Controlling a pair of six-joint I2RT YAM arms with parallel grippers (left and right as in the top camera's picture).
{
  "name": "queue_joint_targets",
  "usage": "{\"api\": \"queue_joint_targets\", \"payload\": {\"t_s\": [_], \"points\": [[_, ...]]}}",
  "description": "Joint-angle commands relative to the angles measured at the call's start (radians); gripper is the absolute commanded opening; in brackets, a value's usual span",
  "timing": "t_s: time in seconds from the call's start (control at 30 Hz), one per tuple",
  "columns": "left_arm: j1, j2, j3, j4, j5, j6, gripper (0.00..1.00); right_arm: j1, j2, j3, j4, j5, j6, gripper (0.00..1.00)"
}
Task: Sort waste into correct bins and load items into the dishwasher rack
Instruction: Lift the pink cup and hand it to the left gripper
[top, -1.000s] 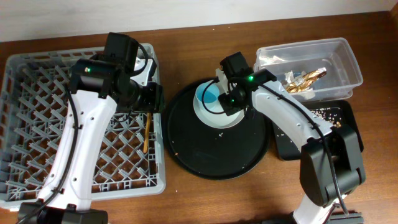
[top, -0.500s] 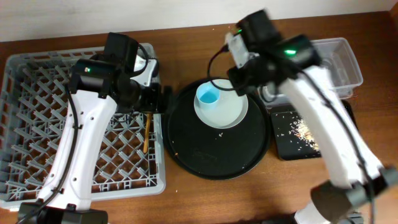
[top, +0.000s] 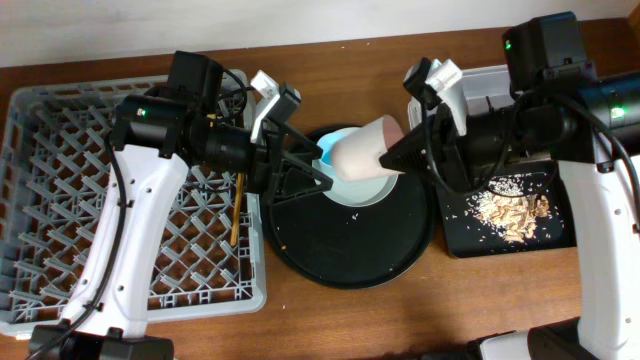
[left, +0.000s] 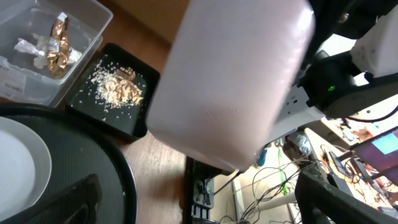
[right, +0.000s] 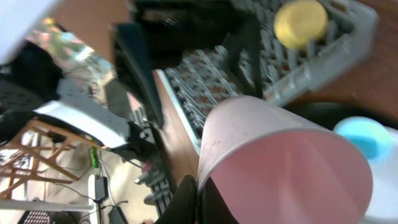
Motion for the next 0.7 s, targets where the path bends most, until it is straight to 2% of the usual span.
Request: {"api": "queue_joint_targets", "payload": {"t_s": [0.0,0.07,0.23,0.37,0.47,0.5,0.53,0.57,0.6,0.67], "points": [[-0.002,0.003,-0.006,0.002,0.111,0.057,0.95,0.002,0.007,-0.006,-0.005,-0.175,-0.103,0.04],[-0.002,0.003,-0.006,0.003,0.206,0.097,0.94,0.028,0.011,-0.013,-0.003,-0.172,-0.126,0.04],[-0.004,0.002,-0.006,-0.004,0.214,0.102,0.89,0.080,0.052,-0.049,0.068,-0.170,-0.129,0.04],[-0.004,0.002,-0.006,-0.016,0.195,0.102,0.78,0.081,0.058,-0.049,0.095,-0.169,-0.129,0.04],[-0.004,0.002,-0.006,-0.016,0.195,0.102,0.76,0.080,0.058,-0.049,0.138,-0.166,-0.129,0.04],[-0.004,0.002,-0.006,-0.016,0.195,0.102,0.73,0.080,0.058,-0.049,0.144,-0.166,-0.129,0.04],[-0.004,0.002,-0.006,-0.016,0.195,0.102,0.64,0.080,0.058,-0.049,0.145,-0.166,-0.129,0.04],[-0.004,0.002,-0.006,-0.016,0.195,0.102,0.52,0.081,0.058,-0.049,0.145,-0.162,-0.129,0.04],[-0.004,0.002,-0.006,-0.016,0.195,0.102,0.47,0.080,0.058,-0.049,0.145,-0.151,-0.129,0.04],[-0.004,0.002,-0.006,-0.016,0.195,0.102,0.47,0.080,0.058,-0.049,0.145,-0.150,-0.129,0.04]]}}
